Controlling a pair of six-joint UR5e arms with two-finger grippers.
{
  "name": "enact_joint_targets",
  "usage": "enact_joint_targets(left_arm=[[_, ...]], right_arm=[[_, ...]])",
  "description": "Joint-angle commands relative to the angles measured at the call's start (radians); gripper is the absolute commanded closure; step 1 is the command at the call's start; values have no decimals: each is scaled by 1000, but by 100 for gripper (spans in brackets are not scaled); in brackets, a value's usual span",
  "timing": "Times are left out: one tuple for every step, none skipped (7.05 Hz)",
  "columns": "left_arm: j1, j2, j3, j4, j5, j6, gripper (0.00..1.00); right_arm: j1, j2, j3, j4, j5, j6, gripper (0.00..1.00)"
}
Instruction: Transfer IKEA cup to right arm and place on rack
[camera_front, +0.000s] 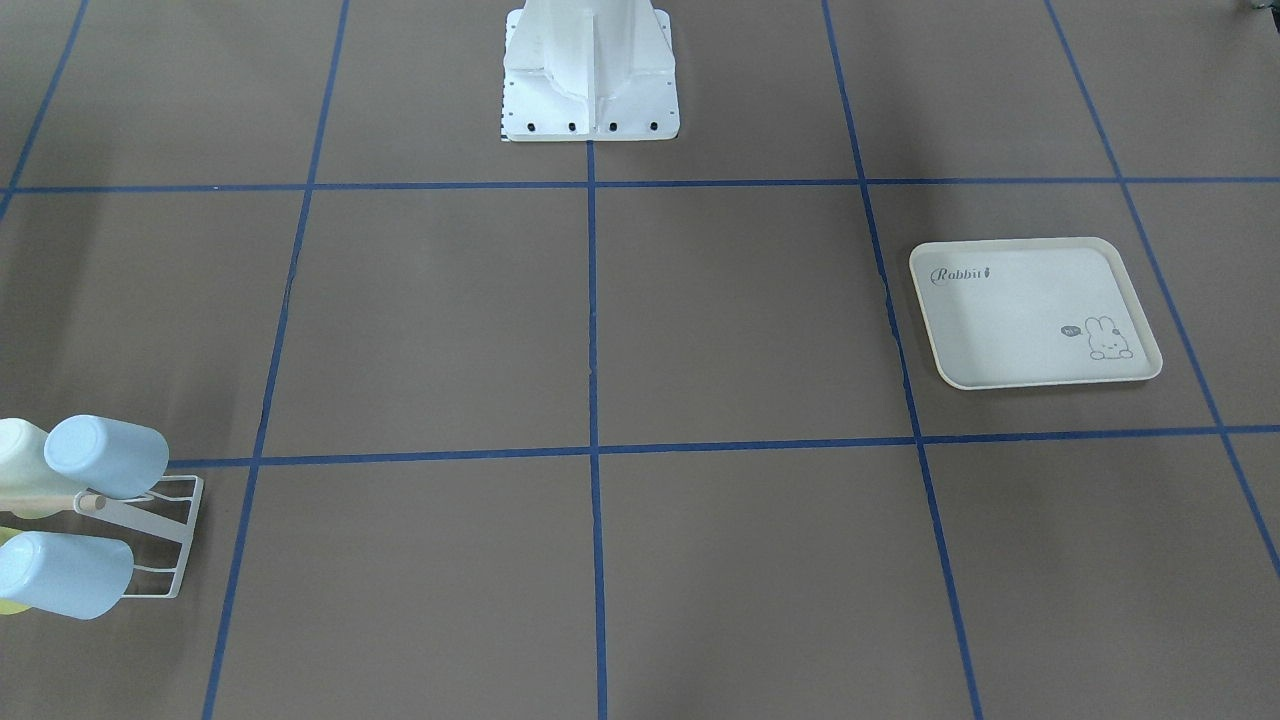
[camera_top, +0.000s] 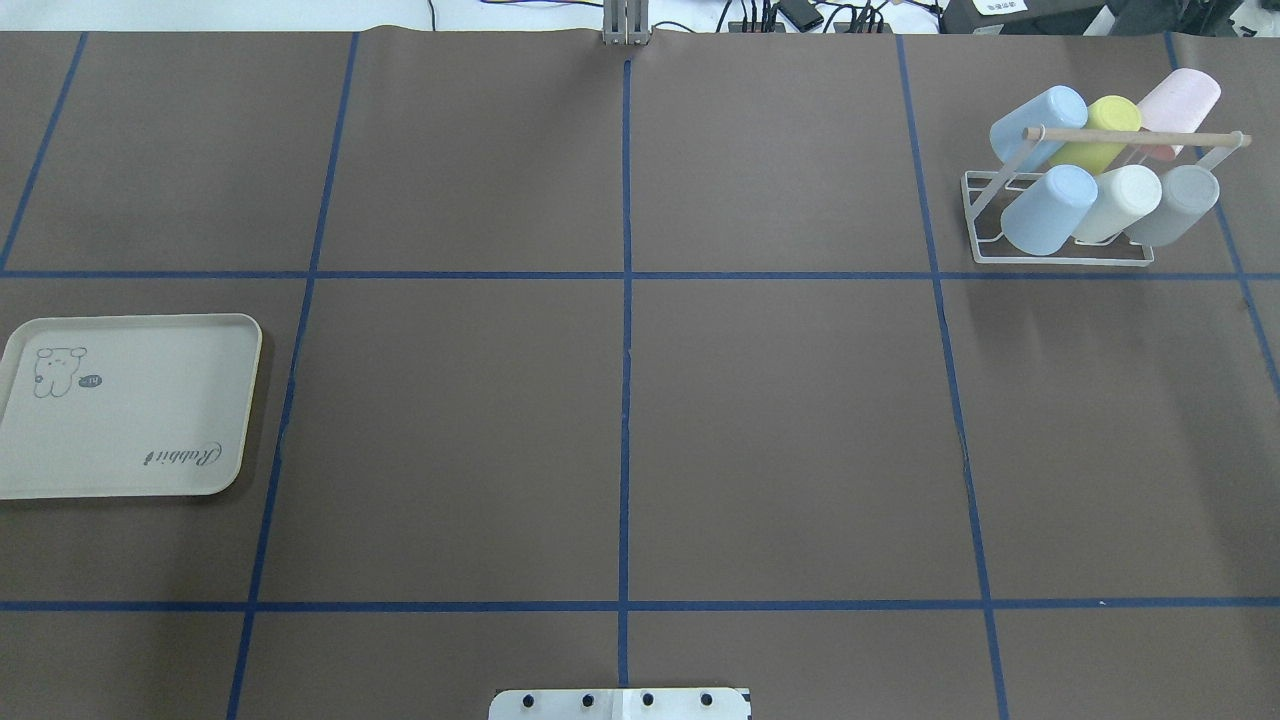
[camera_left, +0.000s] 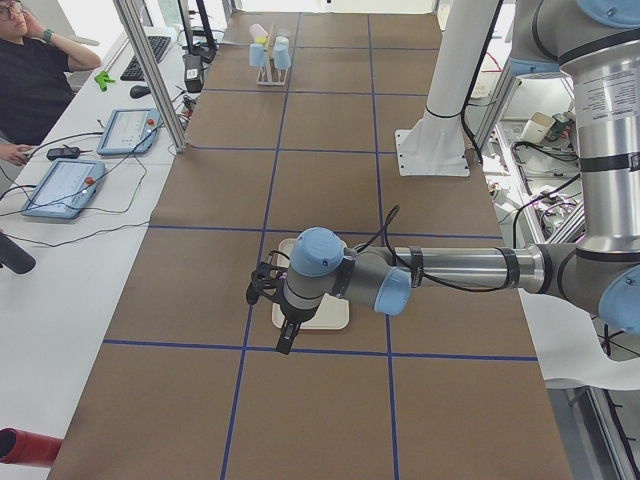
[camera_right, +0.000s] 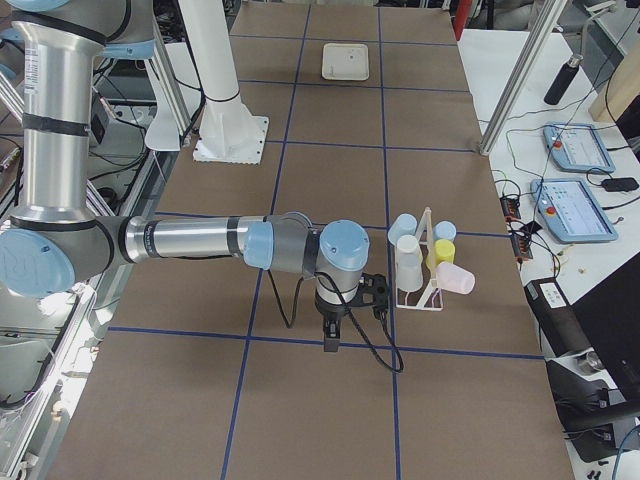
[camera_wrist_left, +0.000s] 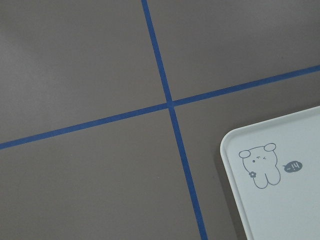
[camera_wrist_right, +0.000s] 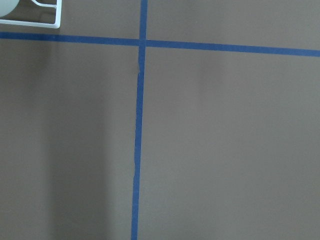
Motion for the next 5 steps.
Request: enact_joint_targets(left_arm=[[-8,-8,-18,0,5,0,0],[-8,-8,-21,0,5,-2,0],[-8,-8,-19,-1,5,-2,0],[-8,-7,-19,-1,7,-2,0],[-7,-7,-19,-1,7,1,0]], right_arm=[[-1,0,0,0,5,0,0],[-1,0,0,0,13,-2,0],[1,0,1,0,13,-8,0],[-1,0,1,2,13,-8,0],[1,0,1,2,19,-8,0]])
